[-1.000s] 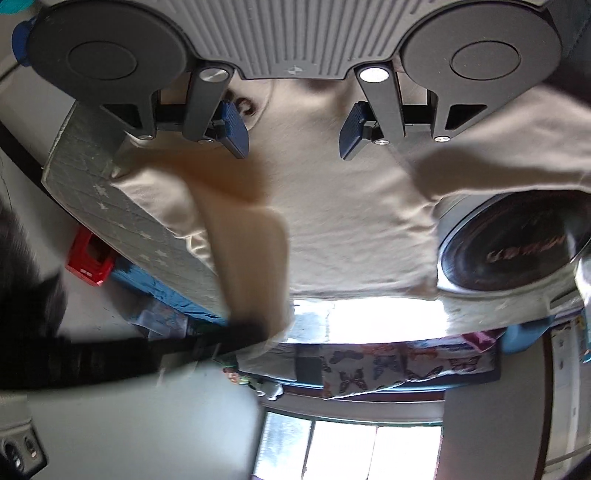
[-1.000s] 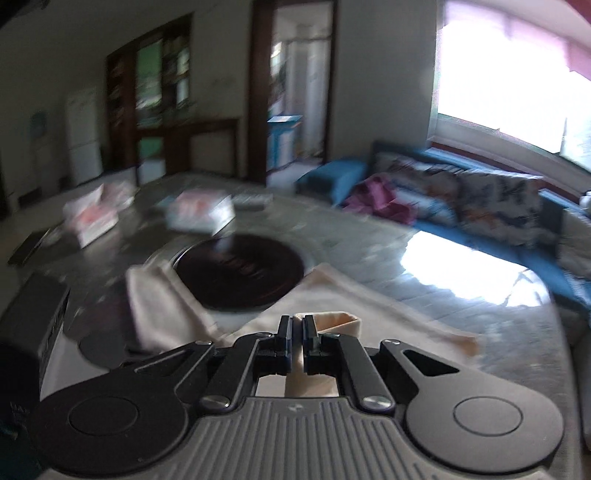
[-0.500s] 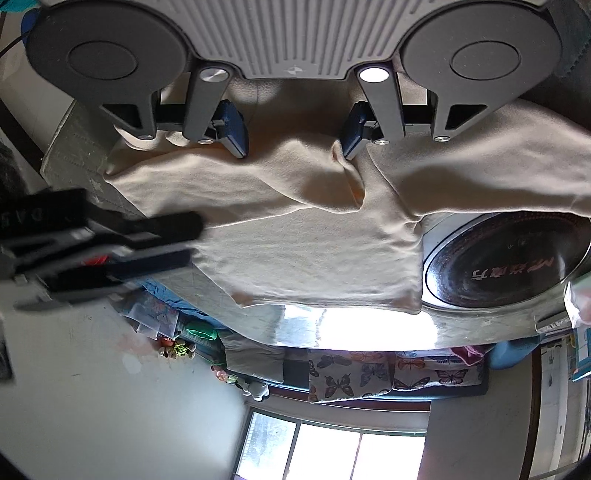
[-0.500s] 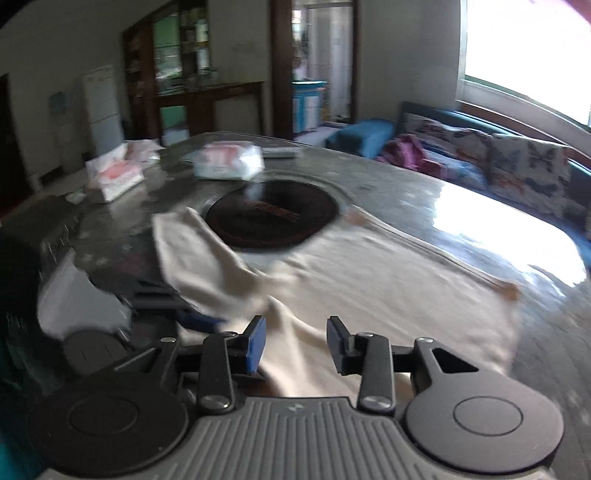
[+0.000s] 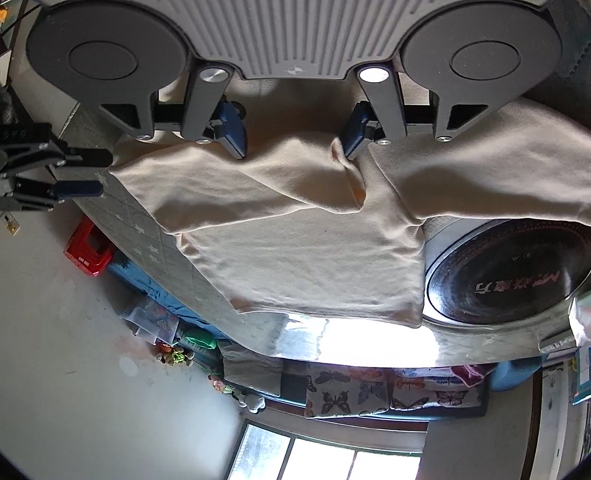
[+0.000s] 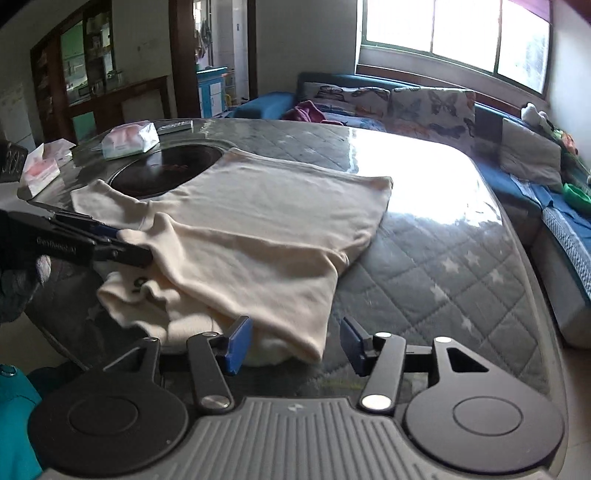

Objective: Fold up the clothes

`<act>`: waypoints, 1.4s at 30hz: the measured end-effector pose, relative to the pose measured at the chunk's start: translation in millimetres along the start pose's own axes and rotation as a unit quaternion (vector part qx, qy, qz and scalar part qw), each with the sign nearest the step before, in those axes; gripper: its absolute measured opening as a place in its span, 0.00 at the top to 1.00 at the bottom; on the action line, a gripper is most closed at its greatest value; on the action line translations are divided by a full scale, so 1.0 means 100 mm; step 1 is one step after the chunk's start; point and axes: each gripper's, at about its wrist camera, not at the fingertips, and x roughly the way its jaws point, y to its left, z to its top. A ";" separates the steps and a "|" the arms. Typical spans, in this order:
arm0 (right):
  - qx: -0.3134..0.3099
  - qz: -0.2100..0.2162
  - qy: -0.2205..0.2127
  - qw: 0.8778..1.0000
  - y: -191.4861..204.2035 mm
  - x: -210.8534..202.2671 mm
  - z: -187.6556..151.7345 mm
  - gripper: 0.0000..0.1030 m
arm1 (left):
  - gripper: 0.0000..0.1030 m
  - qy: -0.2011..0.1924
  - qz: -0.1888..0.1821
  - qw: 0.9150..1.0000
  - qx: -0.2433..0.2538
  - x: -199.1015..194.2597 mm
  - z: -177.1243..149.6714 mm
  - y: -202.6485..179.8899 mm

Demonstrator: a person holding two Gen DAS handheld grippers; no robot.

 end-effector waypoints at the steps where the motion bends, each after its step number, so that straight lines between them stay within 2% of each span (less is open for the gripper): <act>1: 0.000 0.000 -0.002 1.000 0.00 0.00 -0.01 0.47 | 0.39 -0.001 0.000 1.000 -0.001 -0.02 0.00 0.00; 10: -0.001 0.002 -0.010 1.000 0.02 0.06 -0.03 0.43 | 0.42 -0.002 0.001 0.999 -0.039 -0.04 -0.01 0.10; 13: 0.000 0.001 -0.010 1.000 0.03 0.07 -0.04 0.43 | 0.55 -0.002 0.007 0.999 -0.047 -0.04 0.01 0.11; 15: 0.001 0.000 -0.010 1.000 0.04 0.07 -0.05 0.41 | 0.73 -0.001 0.012 0.998 -0.054 -0.04 0.01 0.14; 18: 0.000 -0.002 -0.011 1.000 0.05 0.08 -0.07 0.38 | 0.89 -0.002 0.021 0.998 -0.058 -0.04 0.01 0.17; 21: -0.006 -0.005 -0.012 1.000 0.07 0.09 -0.09 0.38 | 0.94 -0.010 0.029 0.998 -0.046 -0.07 0.03 0.14; 28: 0.002 -0.012 -0.016 1.000 0.03 0.10 -0.09 0.38 | 0.96 -0.058 0.029 0.998 -0.026 -0.26 0.17 0.05; 35: 0.021 -0.022 -0.007 1.000 -0.06 0.13 -0.15 0.37 | 0.96 -0.054 0.037 0.997 -0.030 -0.27 0.16 0.09; 42: 0.025 -0.027 -0.009 0.999 -0.08 0.12 -0.13 0.37 | 0.96 -0.030 0.039 0.998 -0.030 -0.18 0.07 0.13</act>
